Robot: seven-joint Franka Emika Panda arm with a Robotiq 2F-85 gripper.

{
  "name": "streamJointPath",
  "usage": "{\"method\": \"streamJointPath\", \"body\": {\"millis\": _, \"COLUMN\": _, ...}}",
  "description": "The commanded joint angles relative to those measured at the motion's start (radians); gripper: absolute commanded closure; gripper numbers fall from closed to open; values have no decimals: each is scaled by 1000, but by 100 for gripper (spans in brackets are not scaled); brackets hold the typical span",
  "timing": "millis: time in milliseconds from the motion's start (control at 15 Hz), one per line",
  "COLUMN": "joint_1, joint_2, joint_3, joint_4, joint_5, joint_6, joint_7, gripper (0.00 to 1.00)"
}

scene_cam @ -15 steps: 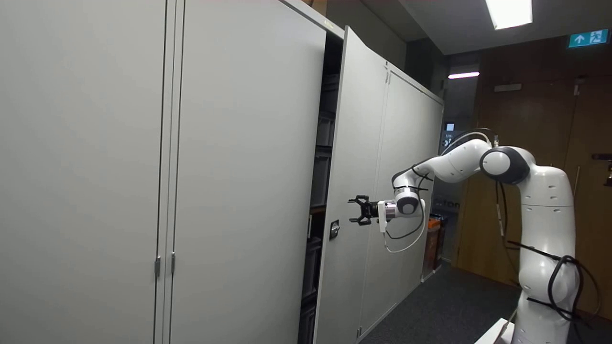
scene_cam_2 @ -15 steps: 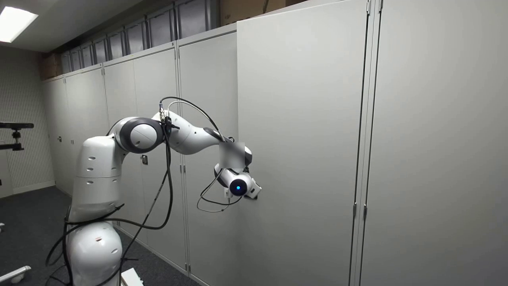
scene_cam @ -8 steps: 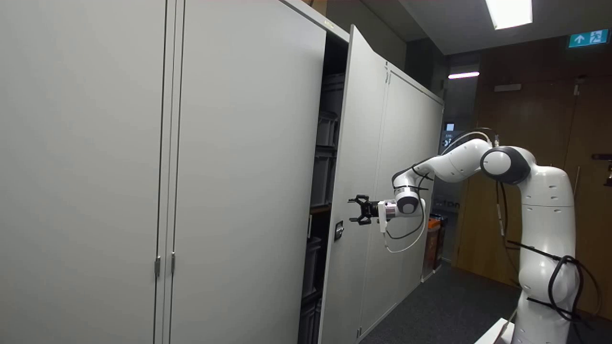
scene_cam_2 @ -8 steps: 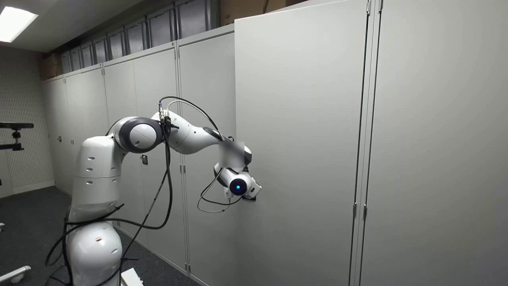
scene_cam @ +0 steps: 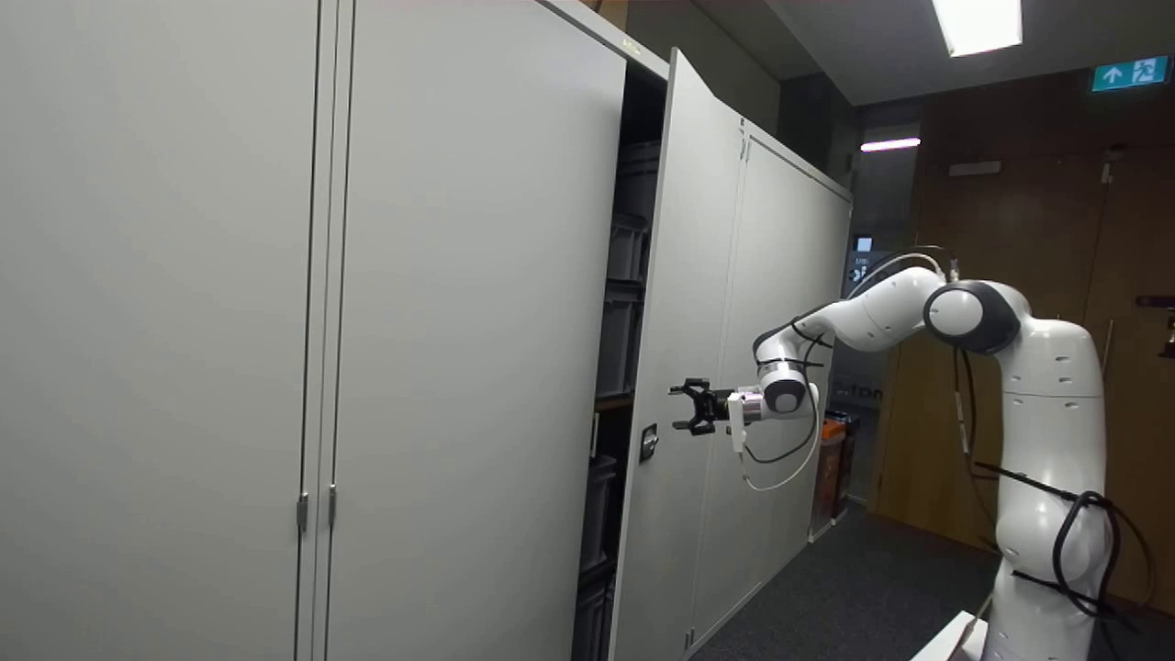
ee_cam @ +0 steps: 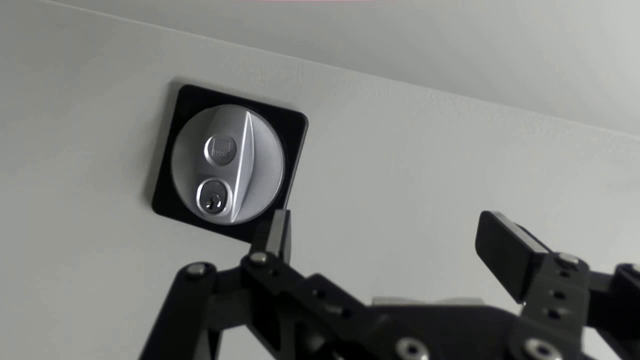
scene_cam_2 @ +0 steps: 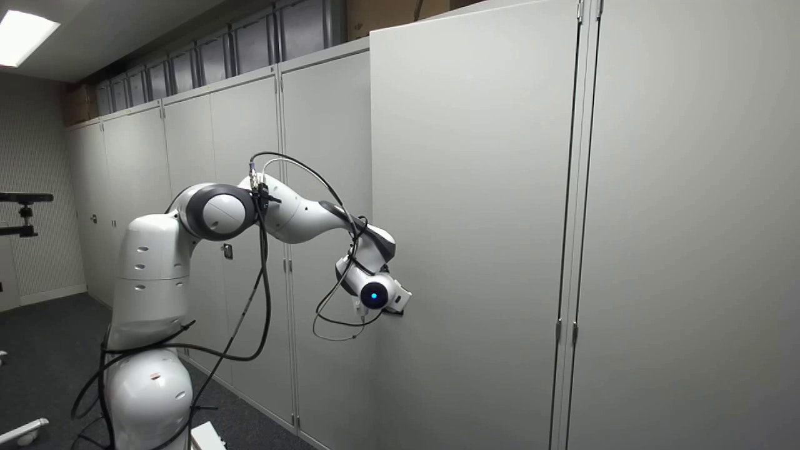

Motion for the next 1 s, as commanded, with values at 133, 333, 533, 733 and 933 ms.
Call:
{"method": "streamJointPath", "body": {"millis": 133, "joint_1": -5, "joint_2": -76, "joint_3": 12, "joint_4": -59, "joint_5": -54, "joint_6": 38, "joint_7": -66, "gripper": 0}}
{"method": "streamJointPath", "body": {"millis": 333, "joint_1": 1, "joint_2": -94, "joint_3": 22, "joint_4": -76, "joint_5": -79, "joint_6": 55, "joint_7": -75, "gripper": 0}}
{"method": "streamJointPath", "body": {"millis": 533, "joint_1": 9, "joint_2": -113, "joint_3": 43, "joint_4": -92, "joint_5": -91, "joint_6": 96, "joint_7": -90, "gripper": 0}}
{"method": "streamJointPath", "body": {"millis": 733, "joint_1": 25, "joint_2": -132, "joint_3": 72, "joint_4": -102, "joint_5": -88, "joint_6": 151, "joint_7": -115, "gripper": 0}}
{"method": "streamJointPath", "body": {"millis": 933, "joint_1": 43, "joint_2": -145, "joint_3": 102, "joint_4": -104, "joint_5": -86, "joint_6": 210, "joint_7": -132, "gripper": 0}}
